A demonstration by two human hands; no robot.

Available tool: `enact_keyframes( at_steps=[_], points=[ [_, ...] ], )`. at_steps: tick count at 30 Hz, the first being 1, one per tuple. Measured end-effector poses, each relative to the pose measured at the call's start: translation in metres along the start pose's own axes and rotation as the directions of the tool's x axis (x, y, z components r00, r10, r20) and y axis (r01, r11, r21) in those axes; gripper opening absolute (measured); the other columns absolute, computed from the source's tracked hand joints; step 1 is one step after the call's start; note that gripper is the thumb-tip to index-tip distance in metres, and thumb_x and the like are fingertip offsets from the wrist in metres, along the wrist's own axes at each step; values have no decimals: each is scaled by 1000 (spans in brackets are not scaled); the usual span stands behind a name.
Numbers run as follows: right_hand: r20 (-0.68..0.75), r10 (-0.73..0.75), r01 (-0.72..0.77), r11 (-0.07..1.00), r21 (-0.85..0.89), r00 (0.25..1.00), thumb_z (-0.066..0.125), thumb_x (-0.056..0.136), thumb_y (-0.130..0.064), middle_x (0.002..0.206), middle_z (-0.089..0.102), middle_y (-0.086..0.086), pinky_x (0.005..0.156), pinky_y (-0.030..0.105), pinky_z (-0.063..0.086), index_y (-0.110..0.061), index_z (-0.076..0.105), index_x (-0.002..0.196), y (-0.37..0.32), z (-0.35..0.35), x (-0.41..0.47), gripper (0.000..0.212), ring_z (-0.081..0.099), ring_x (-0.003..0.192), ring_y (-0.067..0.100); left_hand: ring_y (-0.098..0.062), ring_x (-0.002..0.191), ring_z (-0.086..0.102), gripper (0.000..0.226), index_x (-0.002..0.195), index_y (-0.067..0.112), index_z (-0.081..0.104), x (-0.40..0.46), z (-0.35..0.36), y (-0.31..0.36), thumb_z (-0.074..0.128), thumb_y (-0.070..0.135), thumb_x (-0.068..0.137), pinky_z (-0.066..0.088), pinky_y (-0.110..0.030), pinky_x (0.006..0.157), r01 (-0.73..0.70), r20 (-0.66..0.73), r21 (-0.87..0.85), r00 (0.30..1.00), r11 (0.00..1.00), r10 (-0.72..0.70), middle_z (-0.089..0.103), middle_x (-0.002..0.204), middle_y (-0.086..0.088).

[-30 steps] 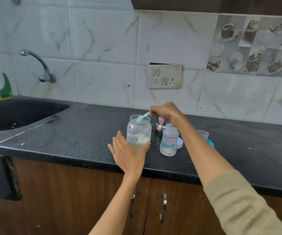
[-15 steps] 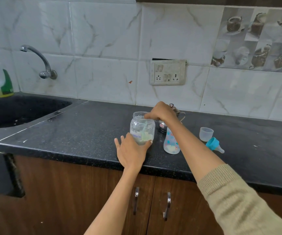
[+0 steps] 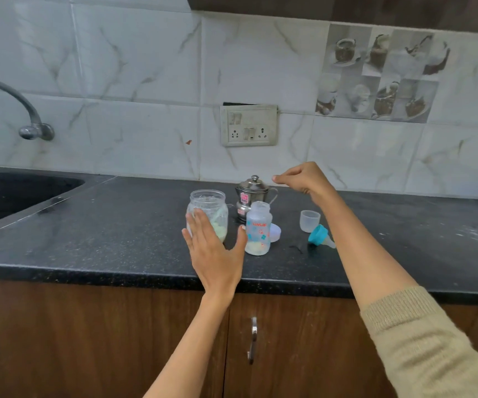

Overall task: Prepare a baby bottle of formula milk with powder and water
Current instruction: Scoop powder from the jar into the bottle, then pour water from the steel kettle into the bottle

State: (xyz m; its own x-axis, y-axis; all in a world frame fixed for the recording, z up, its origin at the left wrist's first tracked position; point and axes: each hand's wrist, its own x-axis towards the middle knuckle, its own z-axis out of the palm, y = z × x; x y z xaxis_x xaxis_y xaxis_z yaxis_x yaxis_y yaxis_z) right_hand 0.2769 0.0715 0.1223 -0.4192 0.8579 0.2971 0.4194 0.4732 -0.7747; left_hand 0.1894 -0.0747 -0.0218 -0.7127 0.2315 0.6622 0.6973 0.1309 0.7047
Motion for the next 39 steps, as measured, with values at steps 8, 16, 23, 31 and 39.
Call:
enact_keyframes(
  at_steps=[8, 16, 23, 31, 39],
  points=[
    [-13, 123, -123, 992, -23, 992, 72, 81, -29, 120, 66, 10, 83, 25, 44, -4, 69, 109, 47, -19, -4, 37, 60, 110, 22, -15, 145, 13, 97, 150, 8, 11, -7, 21, 27, 68, 43, 80, 17, -28, 115, 40, 318, -186, 948, 982, 21, 16, 158, -4],
    [16, 123, -125, 986, 109, 992, 60, 90, -35, 115, 67, 12, 75, 26, 46, -7, 67, 106, 55, 12, 18, 33, 63, 106, 25, -23, 130, 42, 78, 144, 12, 24, 3, 38, 20, 68, 32, 83, 39, -33, 101, 143, 512, -113, 857, 983, -65, 38, 144, -6],
    [100, 186, -207, 935, 288, 978, 54, 94, -33, 123, 55, 7, 95, 31, 47, -7, 57, 121, 62, 41, 51, 38, 53, 109, 19, -17, 128, 44, 63, 144, 19, 27, 0, 43, 11, 59, 25, 90, 39, -31, 102, 110, 540, -122, 841, 986, -27, 44, 140, 1],
    [196, 250, -316, 803, 505, 948, 52, 96, -27, 144, 44, 8, 100, 38, 41, -15, 45, 137, 83, 66, 104, 44, 43, 131, 28, -4, 116, 47, 52, 137, 35, 31, -4, 46, 7, 56, 26, 92, 34, -20, 86, 114, 512, -165, 859, 980, -13, 48, 127, 17],
    [247, 102, -226, 803, 551, 964, 59, 90, -11, 95, 66, 1, 86, 42, 52, -4, 61, 119, 104, 71, 121, 30, 60, 100, 33, 2, 116, 42, 57, 140, 38, 24, -4, 45, 9, 54, 28, 93, 29, -16, 88, 125, 519, -157, 854, 980, -26, 39, 125, 27]
  ],
)
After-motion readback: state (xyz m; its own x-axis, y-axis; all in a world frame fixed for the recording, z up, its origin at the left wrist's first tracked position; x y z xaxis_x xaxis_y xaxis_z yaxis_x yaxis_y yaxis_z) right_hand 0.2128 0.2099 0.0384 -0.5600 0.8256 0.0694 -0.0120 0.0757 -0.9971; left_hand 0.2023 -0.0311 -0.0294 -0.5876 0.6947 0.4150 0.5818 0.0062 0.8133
